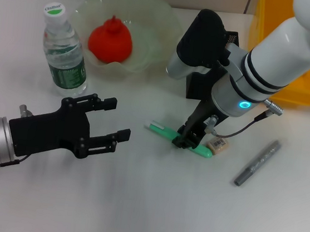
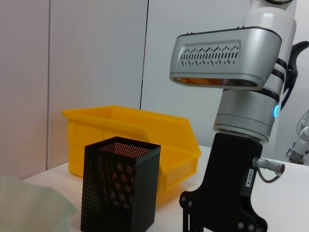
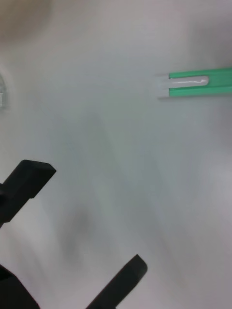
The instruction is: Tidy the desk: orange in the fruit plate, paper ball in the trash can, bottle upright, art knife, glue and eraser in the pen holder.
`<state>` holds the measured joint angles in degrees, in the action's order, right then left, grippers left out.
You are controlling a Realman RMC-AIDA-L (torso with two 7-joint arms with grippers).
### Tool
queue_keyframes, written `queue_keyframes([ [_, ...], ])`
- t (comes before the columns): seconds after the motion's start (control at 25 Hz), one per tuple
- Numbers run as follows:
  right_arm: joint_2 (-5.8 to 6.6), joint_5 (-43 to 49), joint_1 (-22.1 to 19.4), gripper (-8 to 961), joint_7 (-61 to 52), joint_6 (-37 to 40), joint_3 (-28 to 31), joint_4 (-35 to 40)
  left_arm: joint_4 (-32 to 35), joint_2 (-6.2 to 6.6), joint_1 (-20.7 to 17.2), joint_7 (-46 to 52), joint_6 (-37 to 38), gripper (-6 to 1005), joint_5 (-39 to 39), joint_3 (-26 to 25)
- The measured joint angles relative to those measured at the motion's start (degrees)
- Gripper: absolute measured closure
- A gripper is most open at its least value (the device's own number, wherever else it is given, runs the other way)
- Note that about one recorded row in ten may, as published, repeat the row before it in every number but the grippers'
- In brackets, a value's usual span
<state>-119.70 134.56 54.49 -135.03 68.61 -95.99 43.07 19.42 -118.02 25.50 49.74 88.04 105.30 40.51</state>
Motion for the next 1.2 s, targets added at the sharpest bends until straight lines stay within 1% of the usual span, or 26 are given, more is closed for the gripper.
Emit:
queue_keyframes([
  [0.72,0.01,-0.03,-0.14,783,0.65,-0.04,0.42,0.22,0.00,-0.02,0.26,0.01,-0.16,258,0.00,0.00],
  [0.84,0.22,-0.27,-1.56,787,0.75,0.34,1.56,2.69,0.00,-0.03,0.26,0.01,-0.15,258,0.00,0.00],
  [0.88,0.38,-0.31,-3.50,789,1.40,1.12,3.67,5.88,0.06,-0.03,0.26,0.01,-0.17,258,0.00,0.01],
  [0.92,0.40,-0.37,-4.37,789,1.91,1.75,4.93,7.23,0.06,-0.03,0.26,0.01,-0.17,258,0.00,0.01],
  [0.96,0.40,-0.37,-4.37,789,1.91,1.75,4.93,7.23,0.18,-0.02,0.26,0.01,-0.18,258,0.00,0.01],
  [1.0,0.44,-0.55,-5.22,789,2.60,2.39,6.30,8.48,0.18,-0.02,0.26,0.01,-0.18,258,0.00,0.01],
  [1.04,0.44,-1.12,-6.11,789,3.58,3.39,7.82,9.68,0.18,-0.02,0.26,0.01,-0.18,258,0.00,0.01],
  [1.08,0.45,-3.12,-7.93,789,5.84,5.01,10.69,11.90,0.36,-0.02,0.26,0.01,-0.21,258,0.00,0.01],
  [1.12,0.45,-3.12,-7.93,789,5.84,5.01,10.69,11.90,0.46,-0.02,0.25,0.11,-0.22,258,0.00,0.00],
  [1.16,0.50,-5.35,-9.66,788,8.42,6.32,13.23,13.49,0.47,-0.02,0.25,0.17,-0.23,258,0.00,0.01],
  [1.2,0.50,-5.35,-9.66,788,8.42,6.32,13.23,13.49,0.49,-0.02,0.25,0.23,-0.24,258,0.00,0.00],
])
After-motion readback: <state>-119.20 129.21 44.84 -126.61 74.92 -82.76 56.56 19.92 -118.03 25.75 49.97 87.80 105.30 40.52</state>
